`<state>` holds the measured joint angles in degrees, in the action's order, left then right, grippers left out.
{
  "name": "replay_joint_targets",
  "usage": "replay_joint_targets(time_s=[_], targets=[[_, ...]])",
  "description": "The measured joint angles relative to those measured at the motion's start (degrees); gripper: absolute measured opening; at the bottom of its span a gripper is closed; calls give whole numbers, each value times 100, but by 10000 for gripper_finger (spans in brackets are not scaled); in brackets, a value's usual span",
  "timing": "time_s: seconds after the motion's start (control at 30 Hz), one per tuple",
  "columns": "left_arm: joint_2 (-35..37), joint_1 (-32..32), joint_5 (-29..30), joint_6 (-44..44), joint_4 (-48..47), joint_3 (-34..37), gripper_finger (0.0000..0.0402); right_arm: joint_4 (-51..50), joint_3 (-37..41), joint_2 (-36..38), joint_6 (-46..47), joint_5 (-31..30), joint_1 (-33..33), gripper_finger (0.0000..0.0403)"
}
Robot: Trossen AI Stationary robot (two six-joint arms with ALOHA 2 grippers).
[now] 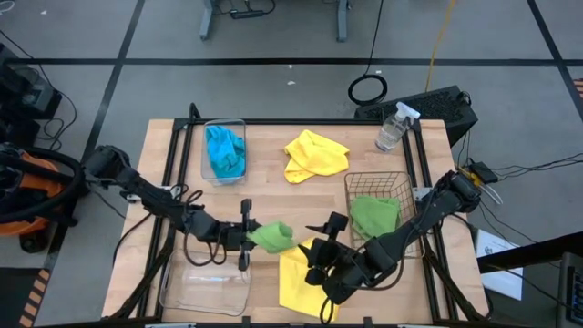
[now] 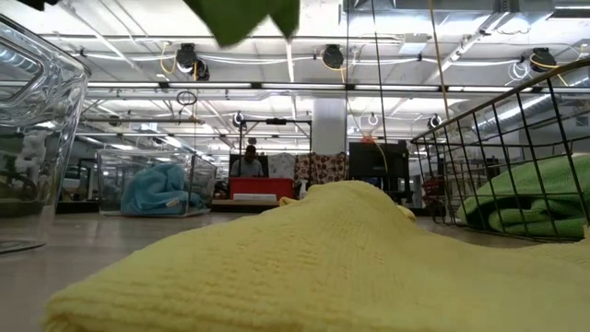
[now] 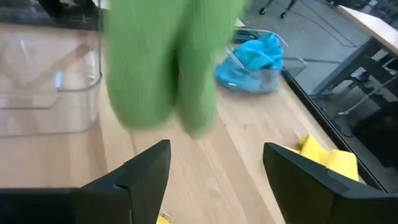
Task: Sort microfiber towel by color & place in baskets
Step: Put the green microfiber cloth into the wire basket
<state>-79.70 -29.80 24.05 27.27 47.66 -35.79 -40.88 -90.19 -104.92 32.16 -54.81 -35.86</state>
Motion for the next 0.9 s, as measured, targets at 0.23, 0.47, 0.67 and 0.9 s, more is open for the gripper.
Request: replay_joint_targets(time_s=[0.23, 0.47, 0.67, 0.9], targets=[[7, -2, 20, -2, 73, -4, 33, 1041, 369, -11, -434, -80, -21, 273], [5, 1, -422, -234, 107, -4, 45, 2733, 879, -15, -1694, -40, 113, 287], [5, 116, -1111, -451, 297, -4, 48, 4204, 1172, -15, -2844, 277, 308, 290], [3, 234, -1724, -448, 295, -4, 50, 4977, 1189, -15, -3469, 871, 632, 284]])
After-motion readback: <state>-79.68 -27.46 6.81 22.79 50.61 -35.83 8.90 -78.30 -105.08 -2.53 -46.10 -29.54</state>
